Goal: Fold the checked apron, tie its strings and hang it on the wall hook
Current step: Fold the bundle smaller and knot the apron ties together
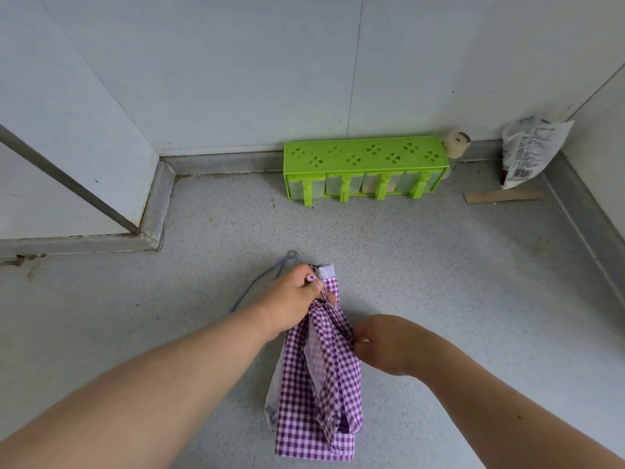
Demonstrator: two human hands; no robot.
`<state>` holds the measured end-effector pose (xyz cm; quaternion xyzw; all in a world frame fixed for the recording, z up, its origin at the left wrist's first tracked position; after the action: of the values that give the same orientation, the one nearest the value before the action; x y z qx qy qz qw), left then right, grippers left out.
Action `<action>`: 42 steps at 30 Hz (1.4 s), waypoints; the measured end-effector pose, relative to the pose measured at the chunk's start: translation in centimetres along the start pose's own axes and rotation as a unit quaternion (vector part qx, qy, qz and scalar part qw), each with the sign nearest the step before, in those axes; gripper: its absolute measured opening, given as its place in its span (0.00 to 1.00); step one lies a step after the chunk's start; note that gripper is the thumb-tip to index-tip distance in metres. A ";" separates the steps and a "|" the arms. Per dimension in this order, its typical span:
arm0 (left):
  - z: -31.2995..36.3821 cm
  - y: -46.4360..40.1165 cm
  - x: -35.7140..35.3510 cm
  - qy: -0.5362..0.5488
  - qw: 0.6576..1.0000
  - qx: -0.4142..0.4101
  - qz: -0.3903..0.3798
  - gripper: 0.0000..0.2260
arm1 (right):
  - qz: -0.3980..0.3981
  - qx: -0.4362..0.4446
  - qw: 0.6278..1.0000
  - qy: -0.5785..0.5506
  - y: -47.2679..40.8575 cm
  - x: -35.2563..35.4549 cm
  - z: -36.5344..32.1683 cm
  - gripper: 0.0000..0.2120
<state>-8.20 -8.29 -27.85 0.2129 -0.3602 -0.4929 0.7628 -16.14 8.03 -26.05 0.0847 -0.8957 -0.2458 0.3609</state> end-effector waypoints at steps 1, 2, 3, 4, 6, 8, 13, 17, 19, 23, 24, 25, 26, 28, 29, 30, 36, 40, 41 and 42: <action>0.2 0.2 0.1 -0.026 1.000 -0.006 0.013 0.09 | 0.005 0.000 1.000 0.008 0.1 0.1 0.1 0.07; 0.2 -0.1 0.2 -0.045 0.999 -0.019 0.016 0.09 | 0.019 -0.003 1.000 0.015 0.1 0.2 0.2 0.07; 0.2 -0.2 0.1 -0.048 0.998 -0.028 0.012 0.08 | 0.044 -0.007 0.999 0.010 0.1 0.3 0.4 0.08; 0.3 -0.2 -0.1 -0.043 0.998 -0.034 0.003 0.08 | 0.074 -0.015 0.997 -0.008 0.2 0.4 0.7 0.09; 0.2 -0.1 -0.3 -0.026 0.999 -0.038 -0.014 0.07 | 0.134 -0.036 0.988 -0.065 0.1 0.6 1.2 0.11; 0.0 -0.3 -0.6 -0.015 0.999 -0.040 -0.022 0.06 | 0.189 -0.065 0.967 -0.156 -0.1 0.6 1.7 0.11; -0.3 -0.7 -0.9 -0.011 0.999 -0.034 -0.016 0.05 | 0.323 -0.086 0.762 -0.555 -0.3 0.3 2.6 0.15; -0.1 -0.7 -0.9 -0.021 0.999 -0.037 -0.024 0.04 | 0.327 -0.087 0.713 -0.614 -0.4 0.0 2.8 0.13; -0.1 -0.8 -0.9 -0.026 0.999 -0.035 -0.024 0.02 | 0.323 -0.144 0.807 -0.473 -0.3 0.0 3.5 0.12; 0.1 -0.9 -0.9 -0.030 0.999 -0.030 -0.022 0.03 | 0.273 -0.165 0.947 -0.026 0.2 0.9 3.0 0.11; 0.0 -1.0 -1.0 -0.030 0.999 -0.029 -0.020 0.03 | 0.268 -0.137 0.953 0.021 0.4 1.0 2.3 0.14; 0.0 -1.1 -1.0 -0.034 0.999 -0.028 -0.017 0.03 | 0.271 -0.098 0.957 0.040 0.4 0.8 1.8 0.17; 0.0 -1.1 -1.0 -0.039 0.999 -0.027 -0.012 0.02 | 0.274 -0.070 0.958 0.054 0.3 0.7 1.3 0.18; 0.0 -1.2 -1.1 -0.043 0.999 -0.029 -0.004 0.02 | 0.268 -0.043 0.958 0.089 0.0 0.3 0.6 0.16; 0.0 -1.2 -1.2 -0.044 0.999 -0.028 -0.003 0.02 | 0.259 -0.040 0.958 0.114 -0.2 0.1 0.5 0.13; 0.1 -1.2 -1.2 -0.045 0.999 -0.027 -0.003 0.02 | 0.248 -0.044 0.958 0.136 -0.5 0.1 0.4 0.11; 0.2 -0.9 -1.1 -0.045 0.999 -0.024 -0.011 0.05 | 0.182 -0.096 0.973 0.104 -1.2 -0.1 0.7 0.15; 0.3 -0.7 -1.1 -0.022 0.999 -0.024 -0.026 0.04 | 0.190 -0.188 0.916 -0.298 -1.2 -0.6 1.9 0.14; 0.3 -0.7 -1.0 -0.016 0.999 -0.024 -0.030 0.03 | 0.184 -0.189 0.895 -0.359 -1.0 -0.5 2.0 0.13; 0.3 -0.6 -1.0 -0.009 0.999 -0.024 -0.036 0.03 | 0.163 -0.184 0.890 -0.384 -0.7 -0.4 1.8 0.11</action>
<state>-9.04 -7.63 -28.45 0.2027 -0.3475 -0.5308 0.7459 -17.15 8.22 -27.77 -0.2317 -0.9043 -0.3570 0.0332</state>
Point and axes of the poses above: each hand's wrist, its own y-axis away from the middle knuckle, its own x-axis out of the back of the hand, z = x × y, the point moved 5 cm from there along -y, towards the middle knuckle, and after that the axes turned 10 degrees about x, right-handed, at the moved point
